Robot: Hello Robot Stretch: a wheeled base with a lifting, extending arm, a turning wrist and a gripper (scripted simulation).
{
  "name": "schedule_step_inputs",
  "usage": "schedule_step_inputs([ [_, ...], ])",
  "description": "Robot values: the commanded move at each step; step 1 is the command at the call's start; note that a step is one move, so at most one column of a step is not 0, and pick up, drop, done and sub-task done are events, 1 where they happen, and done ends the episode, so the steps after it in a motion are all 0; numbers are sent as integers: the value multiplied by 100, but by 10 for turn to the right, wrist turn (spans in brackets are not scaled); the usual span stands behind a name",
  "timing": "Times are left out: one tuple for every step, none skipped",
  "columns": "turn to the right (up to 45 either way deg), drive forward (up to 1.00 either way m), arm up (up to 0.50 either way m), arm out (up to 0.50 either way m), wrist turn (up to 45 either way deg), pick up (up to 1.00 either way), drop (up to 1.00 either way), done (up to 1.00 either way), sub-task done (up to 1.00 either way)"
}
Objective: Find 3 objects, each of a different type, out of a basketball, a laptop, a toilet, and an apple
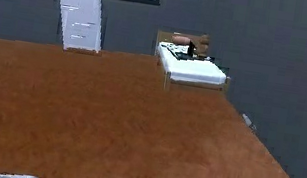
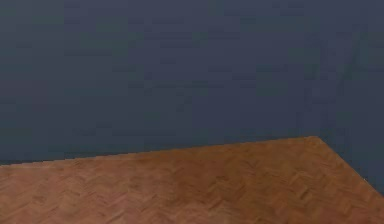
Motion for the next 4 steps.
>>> schedule_step_inputs([
  [-30,0,0,0,0,0,0,0,0],
  [0,100,0,0,0,0,0,0,0],
  [0,100,0,0,0,0,0,0,0],
  [0,95,0,0,0,0,0,0,0],
])
